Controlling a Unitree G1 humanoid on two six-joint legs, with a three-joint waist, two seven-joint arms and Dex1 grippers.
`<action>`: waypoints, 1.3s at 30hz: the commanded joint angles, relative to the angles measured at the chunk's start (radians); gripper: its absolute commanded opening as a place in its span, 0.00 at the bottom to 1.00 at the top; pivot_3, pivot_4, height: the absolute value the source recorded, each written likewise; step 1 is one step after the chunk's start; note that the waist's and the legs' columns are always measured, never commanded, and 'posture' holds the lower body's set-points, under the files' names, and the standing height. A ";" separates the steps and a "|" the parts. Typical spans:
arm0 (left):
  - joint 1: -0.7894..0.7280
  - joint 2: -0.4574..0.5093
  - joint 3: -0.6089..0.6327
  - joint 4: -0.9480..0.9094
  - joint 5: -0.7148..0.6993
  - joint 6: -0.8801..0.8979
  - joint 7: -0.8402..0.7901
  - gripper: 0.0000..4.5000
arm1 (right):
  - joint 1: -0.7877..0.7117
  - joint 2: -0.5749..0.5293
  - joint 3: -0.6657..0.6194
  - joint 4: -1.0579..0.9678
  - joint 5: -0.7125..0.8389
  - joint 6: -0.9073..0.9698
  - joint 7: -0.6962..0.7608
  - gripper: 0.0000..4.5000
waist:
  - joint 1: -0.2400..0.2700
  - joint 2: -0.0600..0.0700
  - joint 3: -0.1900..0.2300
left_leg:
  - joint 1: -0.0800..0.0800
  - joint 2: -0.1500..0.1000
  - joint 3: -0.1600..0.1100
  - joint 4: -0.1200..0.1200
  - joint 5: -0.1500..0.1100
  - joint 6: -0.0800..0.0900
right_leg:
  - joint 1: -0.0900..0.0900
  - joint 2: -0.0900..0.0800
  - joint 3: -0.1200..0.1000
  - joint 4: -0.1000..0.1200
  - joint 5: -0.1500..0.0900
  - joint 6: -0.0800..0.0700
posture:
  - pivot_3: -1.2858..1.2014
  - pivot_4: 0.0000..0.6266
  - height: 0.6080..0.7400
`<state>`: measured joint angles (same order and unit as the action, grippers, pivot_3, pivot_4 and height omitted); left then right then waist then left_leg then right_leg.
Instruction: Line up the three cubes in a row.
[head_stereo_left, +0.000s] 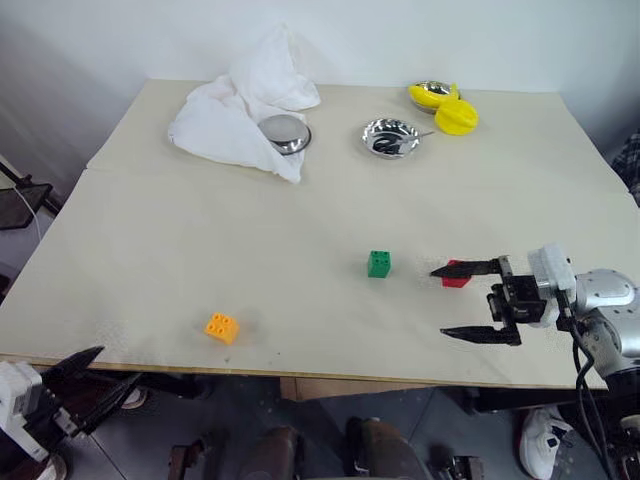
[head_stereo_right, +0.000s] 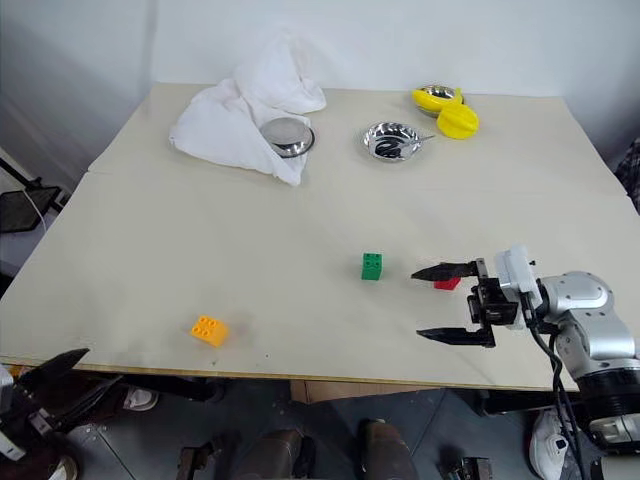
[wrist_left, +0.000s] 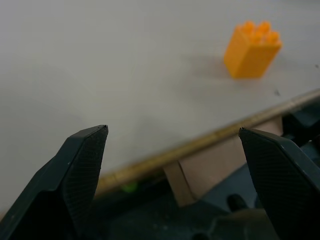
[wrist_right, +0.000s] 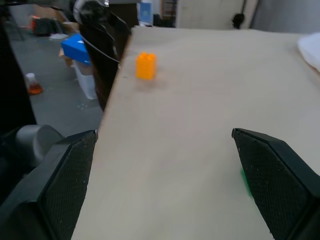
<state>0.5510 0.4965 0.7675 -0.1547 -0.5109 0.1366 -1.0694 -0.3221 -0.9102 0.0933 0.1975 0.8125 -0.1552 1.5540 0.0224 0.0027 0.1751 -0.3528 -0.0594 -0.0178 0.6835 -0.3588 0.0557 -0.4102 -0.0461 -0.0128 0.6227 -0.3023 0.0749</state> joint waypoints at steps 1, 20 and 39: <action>0.036 -0.014 -0.011 -0.050 -0.021 -0.029 0.016 0.99 | 0.006 -0.005 -0.012 -0.036 0.089 -0.023 0.060 1.00 | 0.002 0.000 0.000 | 0.000 0.000 0.000 0.000 0.000 0.000 | 0.000 0.000 0.000 0.000 0.000 0.000 | 0.52 0.24 1.00; -0.015 -0.105 -0.306 -0.352 0.016 0.036 0.276 0.99 | 0.093 -0.015 0.063 -0.030 0.120 -0.079 0.060 1.00 | 0.005 0.000 0.000 | 0.000 0.000 0.000 -0.001 -0.001 0.001 | 0.001 0.000 0.000 -0.002 0.000 0.000 | 0.52 0.24 1.00; -0.153 -0.116 -0.497 -0.290 0.147 0.160 0.538 0.51 | 0.138 0.031 -0.009 -0.111 0.089 -0.021 0.060 1.00 | 0.003 0.001 -0.001 | 0.000 0.000 0.000 -0.001 0.000 -0.001 | 0.000 0.001 0.000 0.000 0.000 0.001 | 0.52 0.24 1.00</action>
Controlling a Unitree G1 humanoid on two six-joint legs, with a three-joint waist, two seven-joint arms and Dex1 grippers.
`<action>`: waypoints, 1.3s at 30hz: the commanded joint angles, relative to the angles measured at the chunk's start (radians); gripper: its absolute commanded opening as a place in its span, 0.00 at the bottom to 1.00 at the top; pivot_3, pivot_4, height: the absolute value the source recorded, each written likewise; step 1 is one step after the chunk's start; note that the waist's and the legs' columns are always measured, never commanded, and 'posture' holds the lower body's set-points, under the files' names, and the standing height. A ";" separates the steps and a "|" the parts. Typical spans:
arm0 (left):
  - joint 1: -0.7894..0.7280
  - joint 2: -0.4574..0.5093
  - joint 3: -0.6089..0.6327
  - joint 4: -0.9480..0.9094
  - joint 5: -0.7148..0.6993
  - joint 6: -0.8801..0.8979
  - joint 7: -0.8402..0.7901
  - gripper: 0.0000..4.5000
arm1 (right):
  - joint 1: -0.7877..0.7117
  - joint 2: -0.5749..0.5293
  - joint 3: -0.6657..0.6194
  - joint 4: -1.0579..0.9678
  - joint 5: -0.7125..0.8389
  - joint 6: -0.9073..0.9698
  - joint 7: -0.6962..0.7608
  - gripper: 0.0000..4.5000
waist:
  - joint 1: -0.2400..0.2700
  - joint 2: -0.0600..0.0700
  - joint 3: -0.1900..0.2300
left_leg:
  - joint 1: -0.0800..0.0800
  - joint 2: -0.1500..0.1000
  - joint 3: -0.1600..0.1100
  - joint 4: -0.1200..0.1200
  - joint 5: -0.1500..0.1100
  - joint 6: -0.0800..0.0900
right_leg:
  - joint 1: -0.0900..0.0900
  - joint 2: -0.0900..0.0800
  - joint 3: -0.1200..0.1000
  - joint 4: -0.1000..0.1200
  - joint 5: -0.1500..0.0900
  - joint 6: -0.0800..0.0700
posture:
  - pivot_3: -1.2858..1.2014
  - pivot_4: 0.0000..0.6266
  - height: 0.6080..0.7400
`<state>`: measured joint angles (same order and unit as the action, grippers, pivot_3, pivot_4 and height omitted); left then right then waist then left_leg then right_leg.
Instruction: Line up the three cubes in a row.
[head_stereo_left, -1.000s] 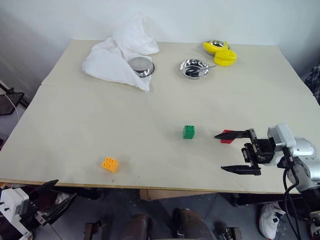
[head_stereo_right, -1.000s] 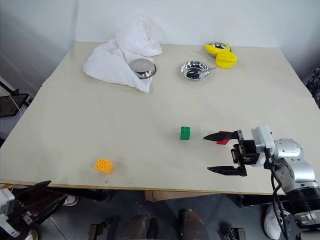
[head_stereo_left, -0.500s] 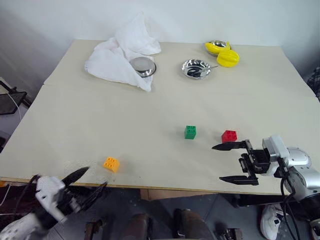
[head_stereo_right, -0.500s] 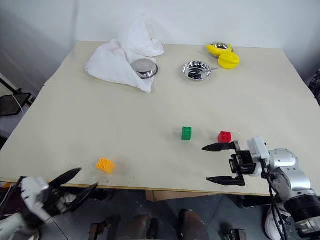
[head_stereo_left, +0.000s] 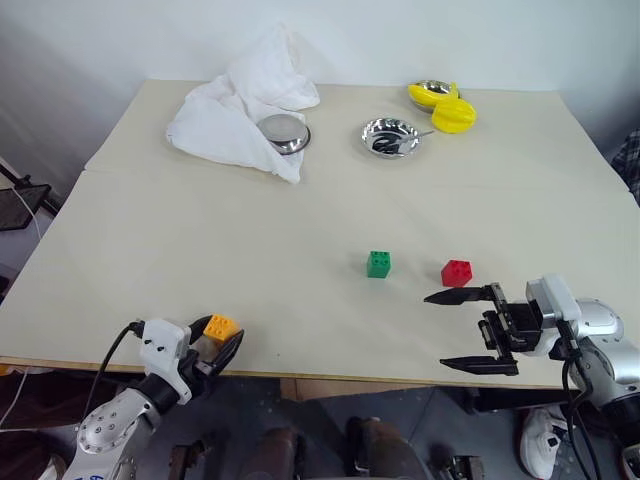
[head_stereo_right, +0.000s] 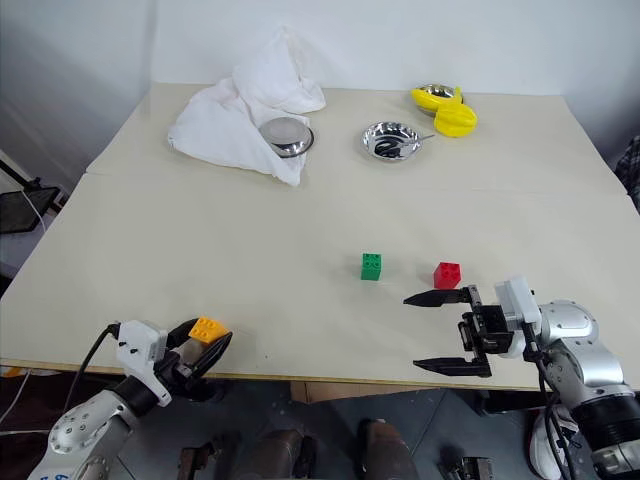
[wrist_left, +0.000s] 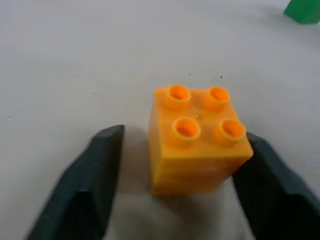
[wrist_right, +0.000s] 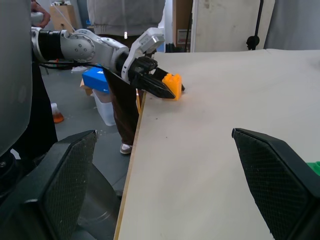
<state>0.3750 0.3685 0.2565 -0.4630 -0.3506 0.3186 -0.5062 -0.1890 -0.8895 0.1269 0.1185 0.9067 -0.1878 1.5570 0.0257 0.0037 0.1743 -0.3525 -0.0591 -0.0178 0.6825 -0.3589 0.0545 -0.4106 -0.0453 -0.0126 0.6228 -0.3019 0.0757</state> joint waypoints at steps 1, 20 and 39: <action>0.022 0.018 0.018 0.029 -0.012 -0.029 -0.032 0.44 | 0.006 0.016 -0.051 -0.033 -0.010 0.016 0.057 1.00 | 0.000 0.000 0.000 | 0.000 0.000 0.000 0.000 0.000 0.000 | 0.000 0.000 0.000 0.000 0.000 0.000 | 0.52 0.24 1.00; -1.094 0.272 -0.318 0.949 0.064 -0.350 -0.876 0.33 | 0.153 0.073 -0.339 -0.120 -0.106 0.100 -0.040 1.00 | 0.012 0.002 -0.001 | -0.001 -0.002 -0.001 0.002 0.002 -0.001 | -0.001 -0.001 -0.005 0.002 0.002 0.002 | 0.52 0.24 1.00; -1.520 -0.035 -0.409 1.779 0.412 -0.694 -0.749 0.33 | 0.535 0.161 -0.696 -0.427 -0.102 0.148 -0.260 1.00 | 0.019 -0.005 0.003 | -0.019 -0.003 0.002 0.017 0.003 0.000 | -0.016 -0.002 -0.004 0.013 0.005 0.005 | 0.52 0.24 1.00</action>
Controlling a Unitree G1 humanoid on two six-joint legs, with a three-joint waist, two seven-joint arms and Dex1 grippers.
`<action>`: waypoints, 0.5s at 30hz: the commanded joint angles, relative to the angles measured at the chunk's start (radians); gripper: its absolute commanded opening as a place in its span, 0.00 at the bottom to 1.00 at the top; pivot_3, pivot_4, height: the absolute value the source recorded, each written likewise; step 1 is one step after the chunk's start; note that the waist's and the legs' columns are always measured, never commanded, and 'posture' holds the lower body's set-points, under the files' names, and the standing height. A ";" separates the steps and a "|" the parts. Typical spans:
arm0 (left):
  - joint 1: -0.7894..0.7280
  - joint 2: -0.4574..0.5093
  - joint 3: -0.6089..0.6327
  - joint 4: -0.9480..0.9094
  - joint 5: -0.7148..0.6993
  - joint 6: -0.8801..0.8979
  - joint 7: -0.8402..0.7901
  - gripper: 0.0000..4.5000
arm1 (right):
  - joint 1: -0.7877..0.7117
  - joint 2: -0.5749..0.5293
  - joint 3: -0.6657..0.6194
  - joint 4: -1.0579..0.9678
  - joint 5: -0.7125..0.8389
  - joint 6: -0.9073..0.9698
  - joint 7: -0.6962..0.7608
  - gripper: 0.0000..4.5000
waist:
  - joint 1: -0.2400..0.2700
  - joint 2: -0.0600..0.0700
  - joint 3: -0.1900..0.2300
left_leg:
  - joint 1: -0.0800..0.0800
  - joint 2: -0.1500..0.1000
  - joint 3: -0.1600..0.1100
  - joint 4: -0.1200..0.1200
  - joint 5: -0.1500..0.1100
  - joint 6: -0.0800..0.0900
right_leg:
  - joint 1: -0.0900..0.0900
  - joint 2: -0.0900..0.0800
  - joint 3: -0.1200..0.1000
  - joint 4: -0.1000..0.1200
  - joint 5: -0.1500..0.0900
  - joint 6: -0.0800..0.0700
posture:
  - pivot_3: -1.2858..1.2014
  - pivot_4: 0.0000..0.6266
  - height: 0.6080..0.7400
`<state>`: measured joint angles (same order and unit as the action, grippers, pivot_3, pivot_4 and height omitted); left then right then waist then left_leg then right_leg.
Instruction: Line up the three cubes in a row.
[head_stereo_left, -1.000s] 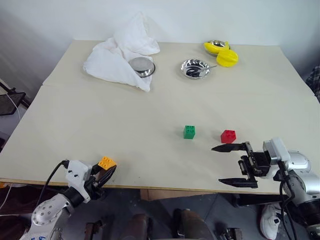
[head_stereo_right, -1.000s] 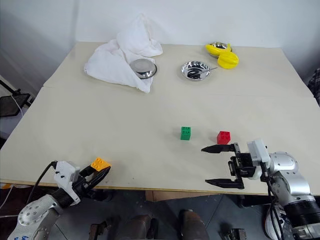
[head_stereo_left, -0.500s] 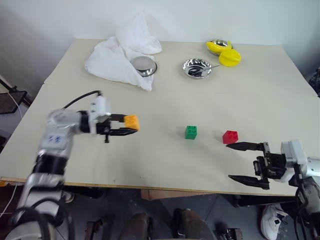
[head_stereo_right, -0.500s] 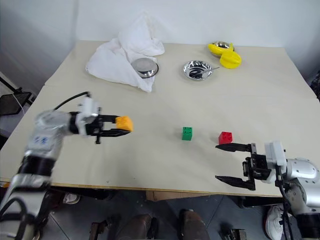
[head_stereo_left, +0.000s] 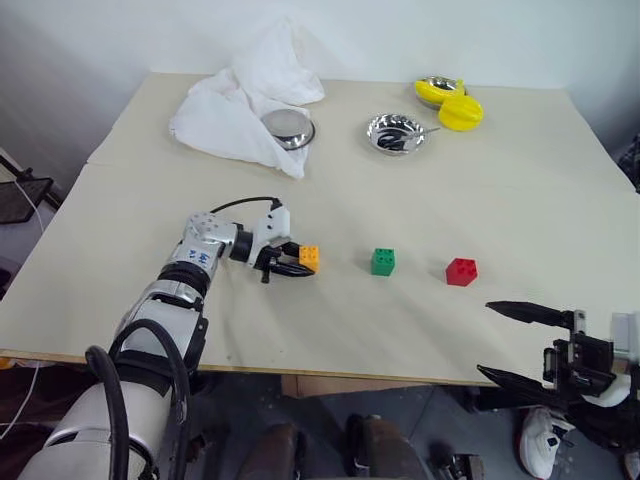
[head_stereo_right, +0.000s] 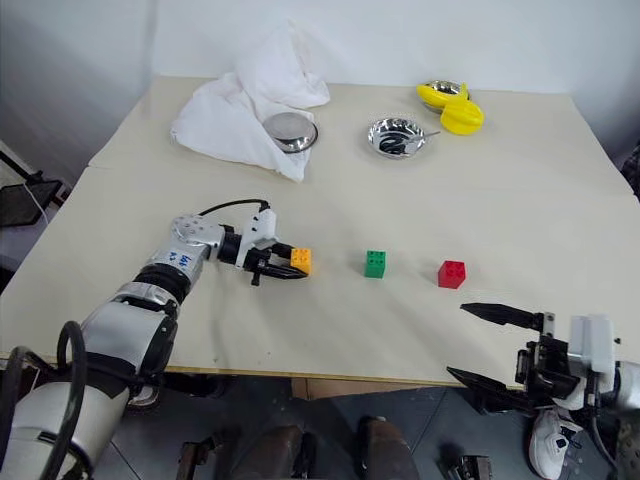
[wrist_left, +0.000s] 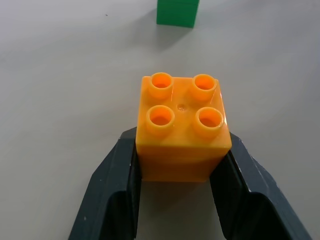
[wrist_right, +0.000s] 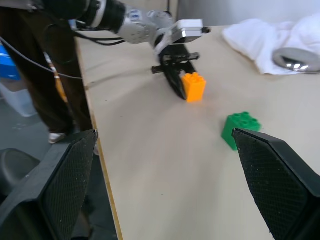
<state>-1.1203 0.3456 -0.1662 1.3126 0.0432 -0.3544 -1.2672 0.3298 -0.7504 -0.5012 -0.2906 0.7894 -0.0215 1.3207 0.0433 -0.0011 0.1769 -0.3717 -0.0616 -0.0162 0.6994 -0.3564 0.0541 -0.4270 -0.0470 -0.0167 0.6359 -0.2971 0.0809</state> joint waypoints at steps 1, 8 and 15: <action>-0.023 -0.015 0.014 0.004 0.025 -0.025 0.013 0.33 | 0.022 0.031 -0.084 -0.013 0.014 -0.023 -0.024 1.00 | 0.004 0.000 0.000 | 0.000 0.000 0.000 0.000 0.000 0.000 | 0.000 0.000 0.000 0.001 0.000 0.000 | 0.52 0.24 1.00; -0.039 -0.019 0.037 0.018 0.055 -0.029 0.061 0.33 | 0.094 0.080 -0.142 0.075 -0.008 -0.068 0.033 1.00 | 0.010 0.000 0.000 | 0.001 0.000 0.000 -0.001 0.000 0.000 | -0.001 0.000 0.000 0.002 0.000 0.000 | 0.52 0.24 1.00; -0.060 -0.025 0.059 0.026 0.067 -0.032 0.049 0.33 | 0.111 0.090 -0.128 0.063 -0.017 -0.058 0.031 1.00 | 0.007 0.000 0.000 | 0.001 0.000 0.001 -0.001 0.000 0.000 | -0.001 0.000 0.001 0.002 0.000 0.000 | 0.52 0.24 1.00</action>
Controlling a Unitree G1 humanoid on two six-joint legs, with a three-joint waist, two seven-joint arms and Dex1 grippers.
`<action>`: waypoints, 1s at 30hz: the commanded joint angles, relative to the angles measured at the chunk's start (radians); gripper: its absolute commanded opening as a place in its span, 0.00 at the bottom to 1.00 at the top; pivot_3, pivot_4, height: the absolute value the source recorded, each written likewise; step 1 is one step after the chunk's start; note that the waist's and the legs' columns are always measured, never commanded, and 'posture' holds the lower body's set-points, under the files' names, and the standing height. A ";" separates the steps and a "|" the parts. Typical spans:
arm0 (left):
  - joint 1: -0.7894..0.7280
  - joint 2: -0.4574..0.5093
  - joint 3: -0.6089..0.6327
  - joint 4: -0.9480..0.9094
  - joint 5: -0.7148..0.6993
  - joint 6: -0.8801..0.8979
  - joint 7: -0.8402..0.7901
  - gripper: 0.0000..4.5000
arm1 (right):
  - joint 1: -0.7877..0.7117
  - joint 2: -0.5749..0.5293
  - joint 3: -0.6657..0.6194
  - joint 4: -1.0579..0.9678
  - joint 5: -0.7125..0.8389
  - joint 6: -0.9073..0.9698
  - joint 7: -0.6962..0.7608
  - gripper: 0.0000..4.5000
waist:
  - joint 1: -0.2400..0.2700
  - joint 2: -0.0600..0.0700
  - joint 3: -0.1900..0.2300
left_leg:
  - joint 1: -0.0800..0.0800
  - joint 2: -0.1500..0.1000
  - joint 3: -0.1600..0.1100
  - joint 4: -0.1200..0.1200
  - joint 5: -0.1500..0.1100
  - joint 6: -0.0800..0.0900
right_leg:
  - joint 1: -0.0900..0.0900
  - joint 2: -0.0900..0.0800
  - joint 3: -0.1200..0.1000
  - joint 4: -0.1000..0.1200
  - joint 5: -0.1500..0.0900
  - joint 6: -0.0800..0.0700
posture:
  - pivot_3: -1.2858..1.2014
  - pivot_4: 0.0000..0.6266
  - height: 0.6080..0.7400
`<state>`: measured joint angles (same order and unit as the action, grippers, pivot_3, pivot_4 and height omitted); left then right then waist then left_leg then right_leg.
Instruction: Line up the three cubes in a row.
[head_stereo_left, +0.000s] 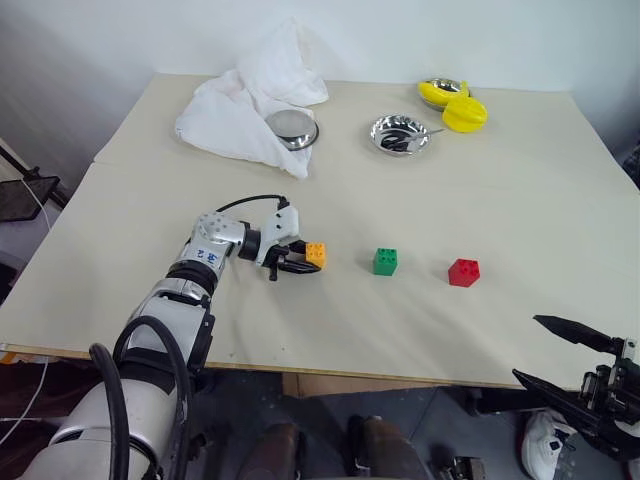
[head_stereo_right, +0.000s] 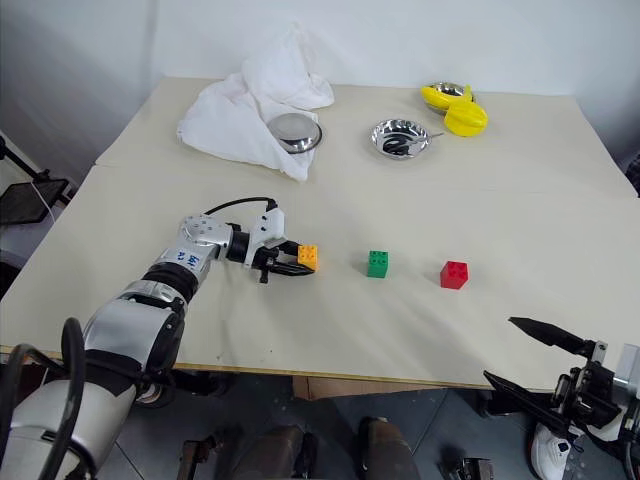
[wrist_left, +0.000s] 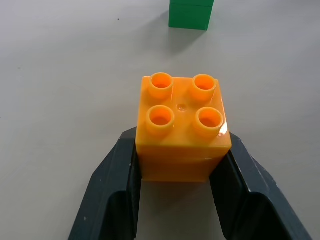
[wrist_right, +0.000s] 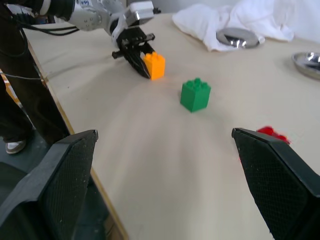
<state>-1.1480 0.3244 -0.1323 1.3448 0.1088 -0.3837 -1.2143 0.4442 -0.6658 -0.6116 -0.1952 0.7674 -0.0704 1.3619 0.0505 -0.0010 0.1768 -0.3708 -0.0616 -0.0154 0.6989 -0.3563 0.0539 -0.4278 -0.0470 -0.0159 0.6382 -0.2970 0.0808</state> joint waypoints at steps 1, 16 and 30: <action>-0.035 -0.005 0.027 -0.005 0.003 -0.001 -0.004 0.33 | -0.006 0.005 -0.015 -0.036 0.005 -0.007 -0.013 1.00 | 0.000 0.000 0.000 | 0.000 0.000 0.000 0.000 0.000 0.000 | 0.000 0.000 0.000 0.000 0.000 0.000 | 0.52 0.24 1.00; 0.006 0.031 0.066 -0.012 0.022 -0.026 0.032 0.86 | -0.089 -0.005 0.080 -0.055 -0.014 0.020 -0.038 1.00 | -0.001 0.000 0.000 | 0.000 0.000 0.000 0.000 0.000 0.000 | -0.001 0.000 0.000 0.001 0.000 0.000 | 0.52 0.24 1.00; 0.016 0.041 0.077 -0.012 0.026 -0.012 0.112 0.86 | -0.170 -0.018 0.108 0.004 -0.021 0.030 0.013 1.00 | 0.000 0.000 0.000 | 0.000 0.000 0.000 0.001 0.000 0.000 | -0.001 0.000 0.000 0.006 0.000 0.000 | 0.52 0.24 1.00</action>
<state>-1.1311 0.3660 -0.0692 1.3490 0.1426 -0.3927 -1.1060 0.2786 -0.6679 -0.4960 -0.1885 0.7442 -0.0397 1.3653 0.0508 -0.0010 0.1767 -0.3707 -0.0620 -0.0152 0.6994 -0.3560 0.0534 -0.4289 -0.0469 -0.0163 0.6437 -0.2970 0.0808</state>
